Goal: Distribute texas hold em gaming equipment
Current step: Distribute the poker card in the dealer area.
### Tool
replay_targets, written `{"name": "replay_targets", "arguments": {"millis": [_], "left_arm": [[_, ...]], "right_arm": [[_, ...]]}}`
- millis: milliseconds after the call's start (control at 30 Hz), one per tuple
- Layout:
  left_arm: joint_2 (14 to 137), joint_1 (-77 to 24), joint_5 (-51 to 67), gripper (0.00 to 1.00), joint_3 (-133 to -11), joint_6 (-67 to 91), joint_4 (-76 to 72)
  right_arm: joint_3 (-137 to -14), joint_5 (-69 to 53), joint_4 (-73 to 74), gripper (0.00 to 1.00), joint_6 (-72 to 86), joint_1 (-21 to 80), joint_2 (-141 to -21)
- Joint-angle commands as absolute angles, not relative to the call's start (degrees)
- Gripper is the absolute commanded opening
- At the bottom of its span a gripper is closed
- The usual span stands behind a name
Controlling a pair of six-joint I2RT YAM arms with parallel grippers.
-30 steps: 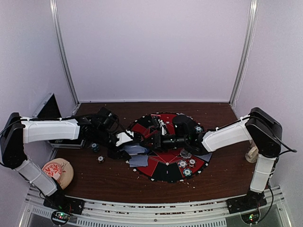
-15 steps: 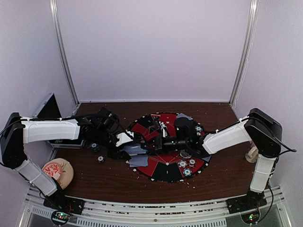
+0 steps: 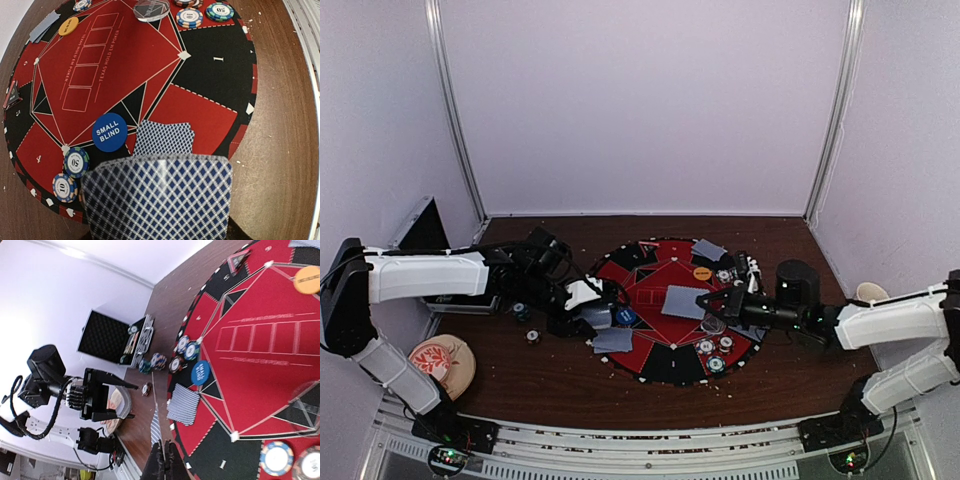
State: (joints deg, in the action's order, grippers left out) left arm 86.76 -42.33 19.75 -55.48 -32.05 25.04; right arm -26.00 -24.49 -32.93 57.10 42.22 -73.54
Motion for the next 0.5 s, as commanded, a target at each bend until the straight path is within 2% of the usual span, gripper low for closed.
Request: {"name": "replay_targets", "arguments": {"millis": [0,233,467], "left_arm": [[86.13,-42.12,20.44,0.54,-55.02,-32.48,23.68],[86.13,-42.15,20.63,0.54,-55.06,-32.16,23.48],[85.62,-42.10,20.65,0.54,-54.59,-32.00,23.47]], "right_arm": [[-18.13,-10.70,-23.40,0.00,57.45,40.04,-59.64],[-9.42,-4.57,-13.99,0.00,59.73,35.13,-42.79],[-7.21,-5.47,-12.83,0.00,59.43,30.75,-44.30]]}}
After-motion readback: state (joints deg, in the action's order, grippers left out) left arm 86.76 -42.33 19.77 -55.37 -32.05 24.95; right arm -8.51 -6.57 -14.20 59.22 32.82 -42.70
